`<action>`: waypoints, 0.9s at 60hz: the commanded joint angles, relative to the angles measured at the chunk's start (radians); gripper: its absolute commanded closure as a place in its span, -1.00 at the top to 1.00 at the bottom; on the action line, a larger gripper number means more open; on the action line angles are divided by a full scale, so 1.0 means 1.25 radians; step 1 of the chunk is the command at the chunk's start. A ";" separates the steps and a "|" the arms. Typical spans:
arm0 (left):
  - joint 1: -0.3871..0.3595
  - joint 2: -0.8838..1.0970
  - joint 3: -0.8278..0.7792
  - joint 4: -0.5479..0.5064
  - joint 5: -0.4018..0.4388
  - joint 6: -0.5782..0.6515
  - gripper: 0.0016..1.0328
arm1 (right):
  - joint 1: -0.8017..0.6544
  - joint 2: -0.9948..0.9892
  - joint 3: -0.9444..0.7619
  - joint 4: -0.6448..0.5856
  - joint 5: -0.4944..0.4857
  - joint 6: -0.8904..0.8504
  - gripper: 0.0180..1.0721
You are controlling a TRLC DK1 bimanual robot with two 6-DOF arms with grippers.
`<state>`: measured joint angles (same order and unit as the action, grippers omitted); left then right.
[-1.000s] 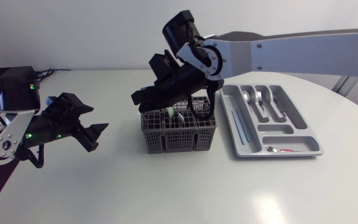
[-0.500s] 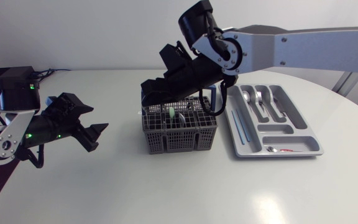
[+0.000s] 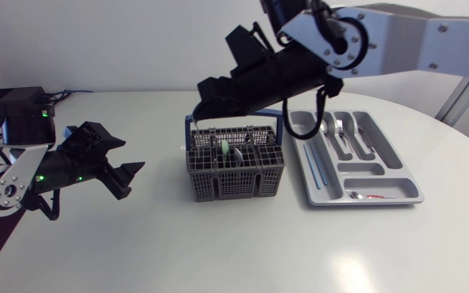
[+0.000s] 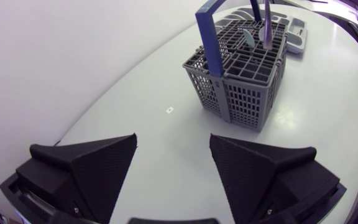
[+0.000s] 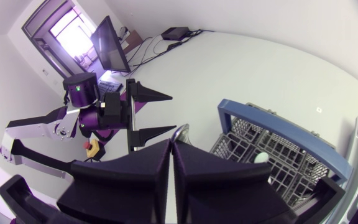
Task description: Unload the cutlery basket into the drawer organizer.
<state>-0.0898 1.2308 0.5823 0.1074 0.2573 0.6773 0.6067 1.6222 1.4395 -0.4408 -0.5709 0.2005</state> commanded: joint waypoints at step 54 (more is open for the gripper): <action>-0.147 -0.003 0.069 -0.050 -0.054 -0.020 0.64 | -0.484 -0.208 -0.300 -0.255 0.350 -0.384 -0.89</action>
<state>-0.2653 1.2308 0.6373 0.0509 0.2005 0.6689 0.0269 1.3430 1.1095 -0.7811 -0.1665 -0.2291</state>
